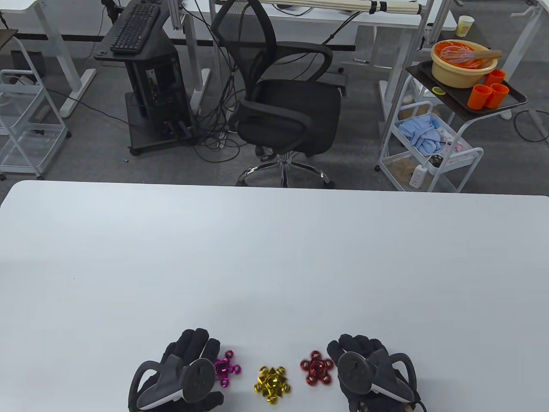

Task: Flick fidget spinner to spin

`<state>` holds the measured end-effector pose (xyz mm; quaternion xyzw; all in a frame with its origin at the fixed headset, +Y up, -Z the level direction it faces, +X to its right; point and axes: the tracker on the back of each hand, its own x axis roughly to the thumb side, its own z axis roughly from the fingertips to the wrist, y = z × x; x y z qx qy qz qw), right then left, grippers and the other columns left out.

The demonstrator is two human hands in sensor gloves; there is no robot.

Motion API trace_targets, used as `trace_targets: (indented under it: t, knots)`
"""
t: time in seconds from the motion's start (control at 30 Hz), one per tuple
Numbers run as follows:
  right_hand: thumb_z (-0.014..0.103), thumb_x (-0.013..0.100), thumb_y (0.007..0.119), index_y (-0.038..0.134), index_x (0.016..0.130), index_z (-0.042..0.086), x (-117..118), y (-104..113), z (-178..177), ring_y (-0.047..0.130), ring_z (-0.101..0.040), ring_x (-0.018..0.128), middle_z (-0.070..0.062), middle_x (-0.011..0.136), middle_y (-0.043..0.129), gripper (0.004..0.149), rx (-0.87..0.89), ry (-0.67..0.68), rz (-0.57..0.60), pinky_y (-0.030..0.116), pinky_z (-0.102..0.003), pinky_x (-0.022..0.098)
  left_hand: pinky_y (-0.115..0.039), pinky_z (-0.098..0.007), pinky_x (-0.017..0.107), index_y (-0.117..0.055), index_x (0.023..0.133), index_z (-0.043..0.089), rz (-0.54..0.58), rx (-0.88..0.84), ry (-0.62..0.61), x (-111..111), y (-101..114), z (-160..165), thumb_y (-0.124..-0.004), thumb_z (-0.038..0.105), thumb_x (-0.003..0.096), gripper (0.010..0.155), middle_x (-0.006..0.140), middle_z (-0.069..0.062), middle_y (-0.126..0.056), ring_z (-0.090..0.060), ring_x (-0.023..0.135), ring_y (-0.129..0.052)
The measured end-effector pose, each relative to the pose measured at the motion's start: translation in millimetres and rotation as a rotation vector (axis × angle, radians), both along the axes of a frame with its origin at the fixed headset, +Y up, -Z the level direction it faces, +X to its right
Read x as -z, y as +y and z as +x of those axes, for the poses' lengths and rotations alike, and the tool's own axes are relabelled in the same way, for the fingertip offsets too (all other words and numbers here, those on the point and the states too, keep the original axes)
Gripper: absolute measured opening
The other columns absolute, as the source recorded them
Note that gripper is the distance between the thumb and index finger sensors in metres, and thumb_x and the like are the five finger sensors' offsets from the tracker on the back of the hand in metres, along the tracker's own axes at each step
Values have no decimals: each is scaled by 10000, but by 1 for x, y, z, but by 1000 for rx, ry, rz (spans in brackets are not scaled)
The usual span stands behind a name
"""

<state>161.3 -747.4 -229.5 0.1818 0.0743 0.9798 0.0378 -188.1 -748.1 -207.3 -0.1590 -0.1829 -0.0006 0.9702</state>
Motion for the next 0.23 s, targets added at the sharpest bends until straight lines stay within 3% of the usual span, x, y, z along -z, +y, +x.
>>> trace_targets:
  t: [0.23]
  knots:
    - [297, 495, 671, 530, 978, 204, -3, -2, -6, 496, -501, 930, -187, 1070, 469, 512, -15, 30, -7, 411, -665, 708, -266, -627, 742, -112, 992, 182, -7, 3, 16, -2, -1, -4, -650, 648, 365, 949, 1074, -161, 20, -435, 1011, -96]
